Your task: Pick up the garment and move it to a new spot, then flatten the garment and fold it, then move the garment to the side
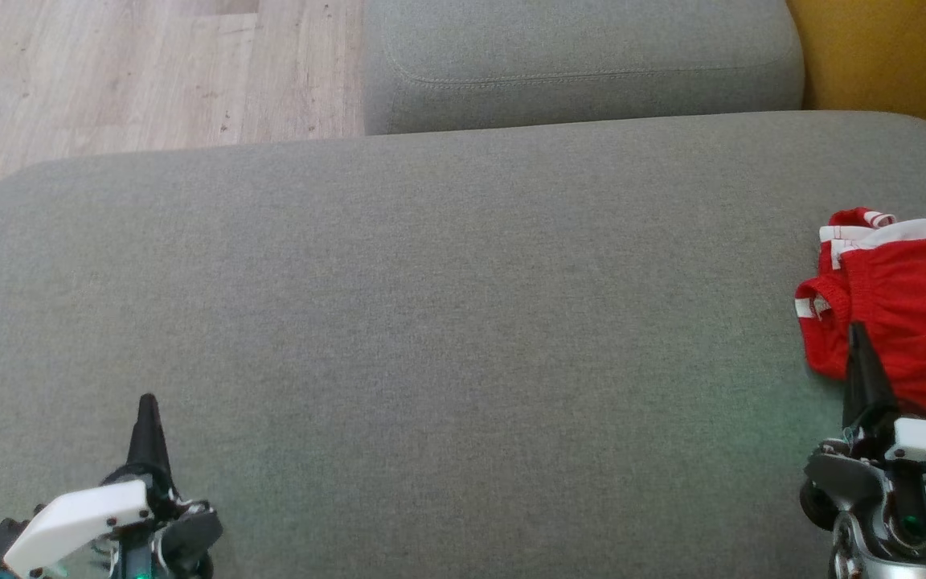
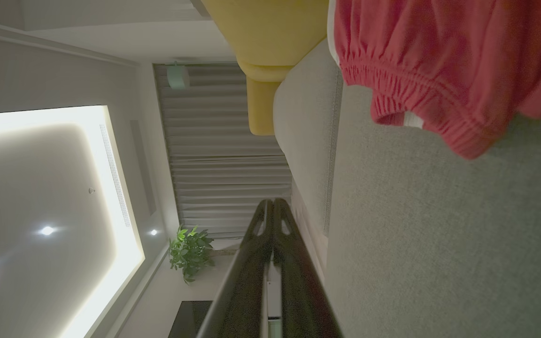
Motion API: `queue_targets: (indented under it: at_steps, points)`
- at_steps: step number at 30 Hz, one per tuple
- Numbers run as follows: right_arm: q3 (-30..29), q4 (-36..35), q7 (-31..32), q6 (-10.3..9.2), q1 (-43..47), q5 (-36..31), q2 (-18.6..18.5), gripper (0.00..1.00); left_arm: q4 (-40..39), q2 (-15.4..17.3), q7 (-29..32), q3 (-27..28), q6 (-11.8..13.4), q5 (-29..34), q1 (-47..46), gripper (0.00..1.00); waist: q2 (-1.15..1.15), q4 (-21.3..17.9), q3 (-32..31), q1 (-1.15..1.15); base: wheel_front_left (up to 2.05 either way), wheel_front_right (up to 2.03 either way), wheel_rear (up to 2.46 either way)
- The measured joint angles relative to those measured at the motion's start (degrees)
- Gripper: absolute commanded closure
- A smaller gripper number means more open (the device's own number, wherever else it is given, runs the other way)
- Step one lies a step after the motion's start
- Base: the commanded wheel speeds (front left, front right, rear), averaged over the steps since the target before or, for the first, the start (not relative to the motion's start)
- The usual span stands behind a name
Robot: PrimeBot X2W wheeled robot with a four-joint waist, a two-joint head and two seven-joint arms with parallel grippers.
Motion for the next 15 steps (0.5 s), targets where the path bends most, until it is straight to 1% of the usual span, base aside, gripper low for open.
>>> queue_targets:
  at_steps: [15]
  points:
    - [0.0, -0.01, 0.0, 0.0, 0.0, 0.0, 0.0, 1.0, 0.0, 0.0, 0.0, 0.0, 0.0, 0.0, 0.0, 1.0, 0.0, 0.0, 0.0, 0.0, 0.0, 0.0, 0.0]
